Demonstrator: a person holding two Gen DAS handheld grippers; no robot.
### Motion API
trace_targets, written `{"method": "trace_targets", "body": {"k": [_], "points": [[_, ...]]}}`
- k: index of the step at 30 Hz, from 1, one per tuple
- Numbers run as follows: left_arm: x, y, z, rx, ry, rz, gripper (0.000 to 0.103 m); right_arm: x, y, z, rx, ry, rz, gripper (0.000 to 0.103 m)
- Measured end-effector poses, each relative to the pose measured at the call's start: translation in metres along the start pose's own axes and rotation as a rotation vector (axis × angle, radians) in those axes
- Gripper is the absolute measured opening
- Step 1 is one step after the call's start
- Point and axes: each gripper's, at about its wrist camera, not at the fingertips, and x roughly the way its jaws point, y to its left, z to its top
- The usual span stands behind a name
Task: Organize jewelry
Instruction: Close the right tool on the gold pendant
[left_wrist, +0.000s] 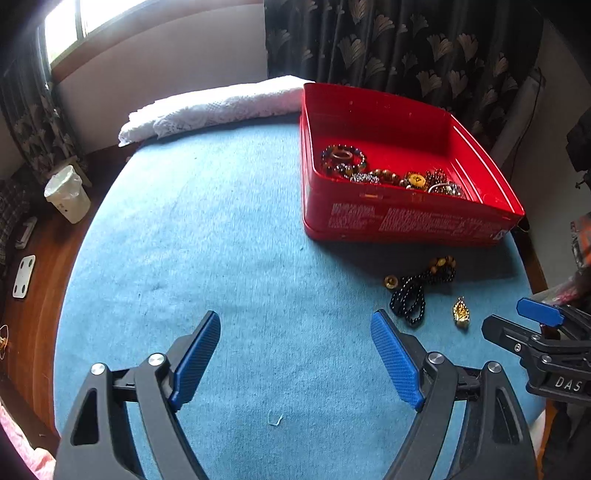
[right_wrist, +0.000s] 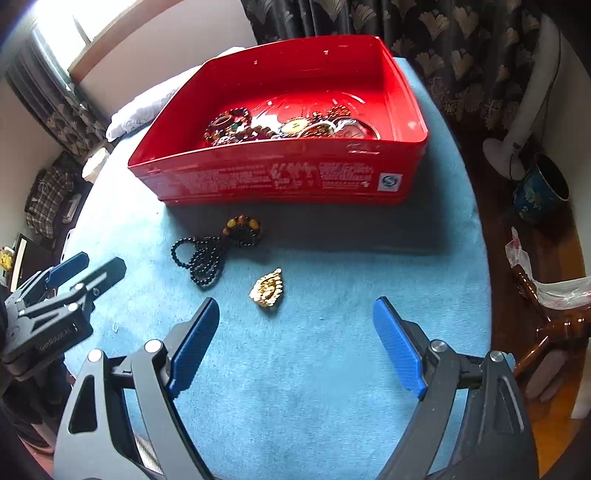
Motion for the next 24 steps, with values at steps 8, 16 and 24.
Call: {"method": "trace_targets", "body": {"k": [8, 16, 24], "points": [[0.008, -0.001, -0.005, 0.009, 0.019, 0.01, 0.082, 0.01, 0.006, 0.0, -0.014, 0.02, 0.0, 0.075], [0.014, 0.003, -0.005, -0.004, 0.028, 0.014, 0.082, 0.021, 0.007, 0.0, -0.011, 0.046, -0.009, 0.063], [0.02, 0.003, -0.005, -0.002, 0.036, 0.005, 0.082, 0.024, 0.01, 0.002, -0.034, 0.05, -0.034, 0.051]]}}
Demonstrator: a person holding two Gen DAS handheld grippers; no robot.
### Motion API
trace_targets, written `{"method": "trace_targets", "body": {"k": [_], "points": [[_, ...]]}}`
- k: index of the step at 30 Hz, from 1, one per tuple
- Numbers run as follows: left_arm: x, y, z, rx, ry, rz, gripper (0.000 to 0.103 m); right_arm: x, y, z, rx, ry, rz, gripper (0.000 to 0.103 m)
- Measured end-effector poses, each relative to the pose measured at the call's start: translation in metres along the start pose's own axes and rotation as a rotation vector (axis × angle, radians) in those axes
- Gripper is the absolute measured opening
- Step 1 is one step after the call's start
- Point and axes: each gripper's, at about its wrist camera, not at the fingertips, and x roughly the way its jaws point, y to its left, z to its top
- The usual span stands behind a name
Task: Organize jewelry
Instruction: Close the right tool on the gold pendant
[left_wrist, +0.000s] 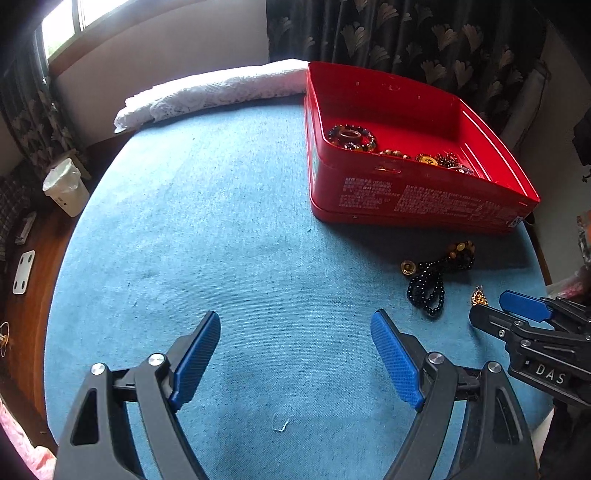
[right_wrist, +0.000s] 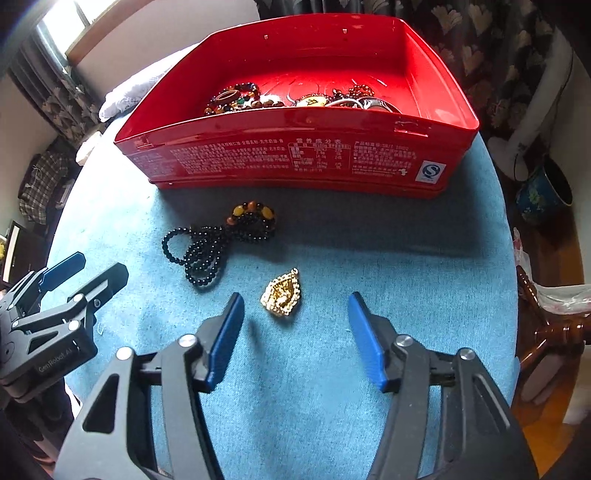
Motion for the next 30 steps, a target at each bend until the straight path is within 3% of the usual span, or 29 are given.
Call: {"method": "trace_targets", "body": {"k": [7, 10, 13, 16, 23, 30], "points": [[0.002, 0.001, 0.001, -0.005, 0.004, -0.006, 0.082, 0.003, 0.009, 0.0, -0.034, -0.001, -0.026, 0.046], [0.001, 0.001, 0.002, -0.006, 0.003, -0.007, 0.082, 0.004, 0.012, 0.001, -0.046, -0.002, -0.037, 0.034], [0.001, 0.001, 0.002, -0.009, 0.001, -0.008, 0.082, 0.005, 0.013, 0.002, -0.048, 0.002, -0.035, 0.032], [-0.001, 0.001, 0.002, -0.01, 0.0, -0.01, 0.082, 0.005, 0.015, 0.002, -0.048, 0.002, -0.027, 0.021], [-0.004, -0.003, 0.004, 0.003, -0.004, -0.019, 0.082, 0.0, 0.008, 0.001, -0.036, 0.005, -0.015, 0.021], [-0.002, -0.028, 0.013, 0.046, 0.003, -0.091, 0.082, -0.012, -0.017, -0.001, 0.007, -0.011, -0.047, 0.021]]}}
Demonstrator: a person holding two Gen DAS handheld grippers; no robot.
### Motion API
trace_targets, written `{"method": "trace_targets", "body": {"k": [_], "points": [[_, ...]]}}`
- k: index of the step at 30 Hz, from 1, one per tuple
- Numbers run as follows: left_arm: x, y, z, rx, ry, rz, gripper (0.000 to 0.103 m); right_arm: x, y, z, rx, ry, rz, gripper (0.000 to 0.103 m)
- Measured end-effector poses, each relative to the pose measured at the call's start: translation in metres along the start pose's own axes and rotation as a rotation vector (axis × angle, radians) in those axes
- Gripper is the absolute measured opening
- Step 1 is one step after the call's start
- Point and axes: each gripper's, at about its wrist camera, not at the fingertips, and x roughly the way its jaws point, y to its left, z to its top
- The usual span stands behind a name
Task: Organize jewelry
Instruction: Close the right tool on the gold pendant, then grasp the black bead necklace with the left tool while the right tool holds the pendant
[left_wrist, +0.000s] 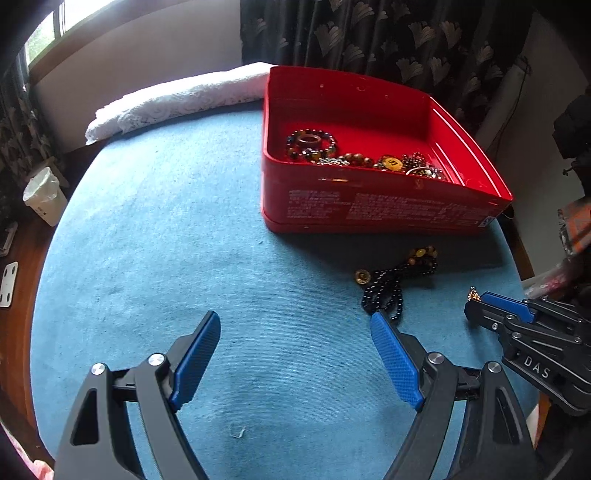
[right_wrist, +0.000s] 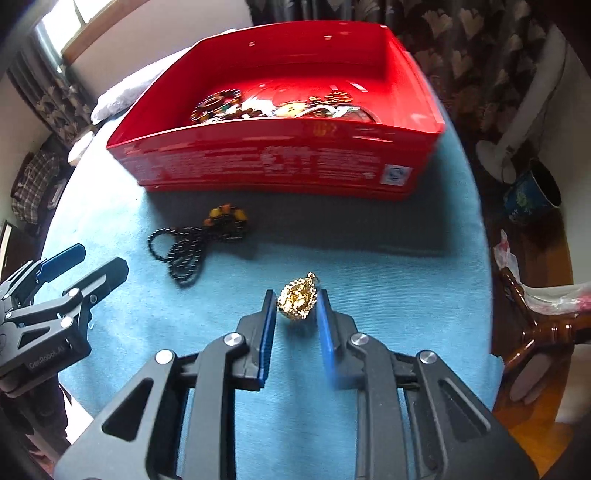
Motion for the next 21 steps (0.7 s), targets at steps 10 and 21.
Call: {"method": "trace_targets", "body": {"k": [10, 21], "points": [[0.025, -0.032, 0.022, 0.061, 0.022, -0.075, 0.081, -0.003, -0.024, -0.005, 0.037, -0.001, -0.003, 0.021], [0.047, -0.054, 0.032, 0.159, 0.051, -0.083, 0.065, 0.0, -0.032, -0.005, 0.053, 0.002, 0.008, 0.021]]}}
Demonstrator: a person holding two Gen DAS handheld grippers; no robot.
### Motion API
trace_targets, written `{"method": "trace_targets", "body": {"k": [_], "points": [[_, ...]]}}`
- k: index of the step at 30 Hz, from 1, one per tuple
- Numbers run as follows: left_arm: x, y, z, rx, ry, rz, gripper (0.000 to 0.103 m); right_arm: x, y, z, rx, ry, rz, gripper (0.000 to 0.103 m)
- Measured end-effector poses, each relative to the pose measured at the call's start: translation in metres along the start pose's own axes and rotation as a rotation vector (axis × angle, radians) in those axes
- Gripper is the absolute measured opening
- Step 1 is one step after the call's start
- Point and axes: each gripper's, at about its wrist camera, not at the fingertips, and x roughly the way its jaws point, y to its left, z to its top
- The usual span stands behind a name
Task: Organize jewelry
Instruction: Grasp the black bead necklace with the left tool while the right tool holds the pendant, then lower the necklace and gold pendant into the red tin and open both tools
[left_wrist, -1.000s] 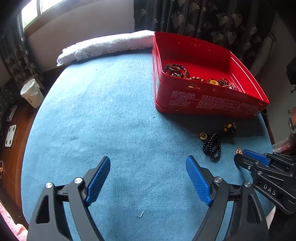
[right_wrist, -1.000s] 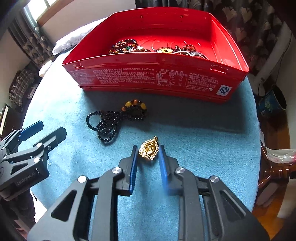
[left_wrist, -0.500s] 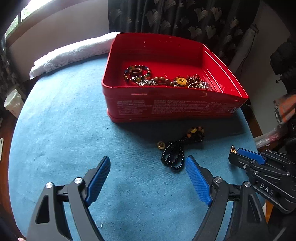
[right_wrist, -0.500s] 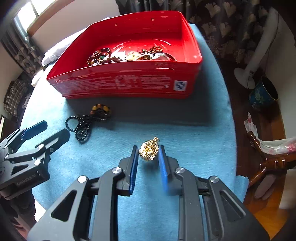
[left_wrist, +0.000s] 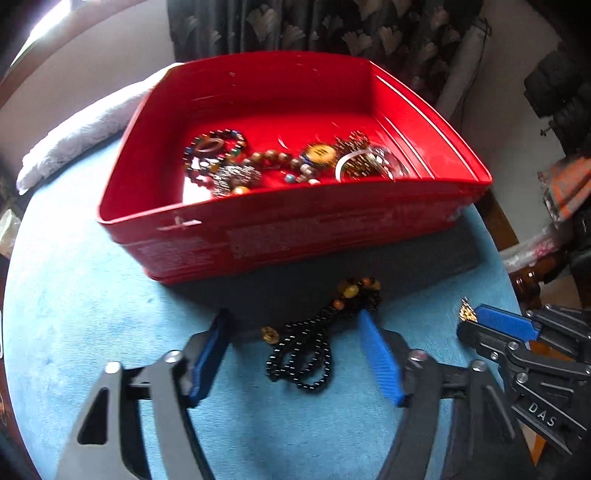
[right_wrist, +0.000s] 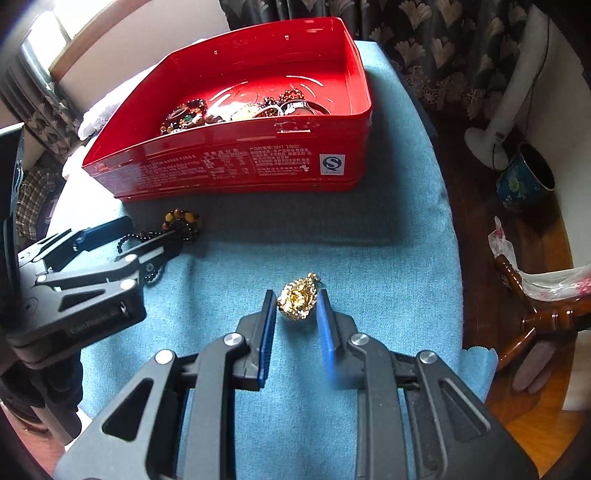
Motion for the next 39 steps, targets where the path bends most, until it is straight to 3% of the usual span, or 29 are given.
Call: {"method": "trace_targets", "body": {"k": [5, 11, 14, 25, 31, 39], "points": [[-0.001, -0.007, -0.004, 0.035, -0.002, 0.009, 0.033, 0.001, -0.002, -0.002, 0.005, 0.006, 0.003, 0.021], [-0.007, -0.003, -0.009, 0.003, 0.005, -0.036, 0.021, 0.003, 0.0, -0.002, -0.003, 0.011, -0.003, 0.021], [-0.012, 0.002, -0.015, -0.024, 0.007, -0.056, 0.019, 0.004, 0.001, -0.003, -0.01, 0.013, -0.008, 0.021], [-0.008, -0.01, -0.02, 0.011, -0.001, 0.002, 0.024, 0.006, 0.004, -0.002, -0.015, 0.015, -0.02, 0.023], [-0.008, -0.013, -0.02, -0.026, -0.012, -0.012, 0.015, 0.005, 0.006, -0.004, -0.029, 0.006, -0.027, 0.021], [-0.027, -0.004, -0.022, -0.05, -0.05, -0.028, 0.015, -0.011, 0.004, -0.005, -0.024, -0.019, -0.005, 0.021]]}}
